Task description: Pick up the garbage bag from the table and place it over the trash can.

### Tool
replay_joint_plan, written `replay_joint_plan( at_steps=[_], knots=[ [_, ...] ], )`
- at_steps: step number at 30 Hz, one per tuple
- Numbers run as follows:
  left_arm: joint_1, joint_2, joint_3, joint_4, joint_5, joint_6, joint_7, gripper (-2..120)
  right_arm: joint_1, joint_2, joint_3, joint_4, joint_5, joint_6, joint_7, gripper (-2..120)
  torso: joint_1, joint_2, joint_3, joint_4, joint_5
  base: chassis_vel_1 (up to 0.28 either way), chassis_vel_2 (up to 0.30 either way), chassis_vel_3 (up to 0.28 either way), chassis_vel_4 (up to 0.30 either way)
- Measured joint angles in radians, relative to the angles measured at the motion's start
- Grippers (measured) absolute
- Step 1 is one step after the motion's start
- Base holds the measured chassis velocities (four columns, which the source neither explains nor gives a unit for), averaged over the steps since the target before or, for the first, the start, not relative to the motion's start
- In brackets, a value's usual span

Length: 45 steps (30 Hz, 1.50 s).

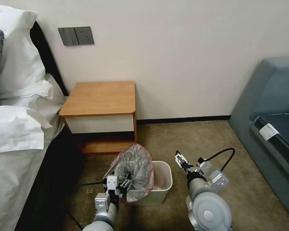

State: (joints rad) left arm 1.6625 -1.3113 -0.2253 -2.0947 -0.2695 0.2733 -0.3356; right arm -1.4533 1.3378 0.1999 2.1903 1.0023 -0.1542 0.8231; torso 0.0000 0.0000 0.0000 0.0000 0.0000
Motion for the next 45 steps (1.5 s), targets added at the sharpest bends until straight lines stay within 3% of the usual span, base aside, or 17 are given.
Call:
replay_joint_plan(
  at_steps=[20, 28, 35, 45],
  knots=[
    [0.005, 0.005, -0.05, -0.01, -0.016, 0.008, -0.012, 76, 0.003, 0.013, -0.02, -0.019, -0.02, 0.002, -0.005, 100, 0.0, 0.0, 0.0, 0.0, 0.0, 0.0, 0.0, 0.0, 0.0],
    [-0.005, 0.009, -0.05, -0.007, -0.042, 0.038, -0.021, 67, 0.002, 0.017, -0.019, -0.025, -0.028, 0.005, -0.006, 100, 0.0, 0.0, 0.0, 0.0001, -0.0001, 0.0, 0.0, 0.0, 0.0],
    [-0.034, 0.017, -0.049, -0.006, -0.08, 0.087, -0.035, 71, -0.002, 0.023, -0.02, -0.03, -0.034, 0.007, -0.008, 100, 0.0, 0.0, 0.0, 0.0, 0.0, 0.0, 0.0, 0.0, 0.0],
    [-0.11, 0.053, -0.044, -0.033, -0.197, 0.239, -0.09, 73, -0.001, 0.029, -0.021, -0.049, -0.043, 0.009, -0.009, 100, 0.0, 0.0, 0.0, 0.0, 0.0, 0.0, 0.0, 0.0, 0.0]
  ],
)
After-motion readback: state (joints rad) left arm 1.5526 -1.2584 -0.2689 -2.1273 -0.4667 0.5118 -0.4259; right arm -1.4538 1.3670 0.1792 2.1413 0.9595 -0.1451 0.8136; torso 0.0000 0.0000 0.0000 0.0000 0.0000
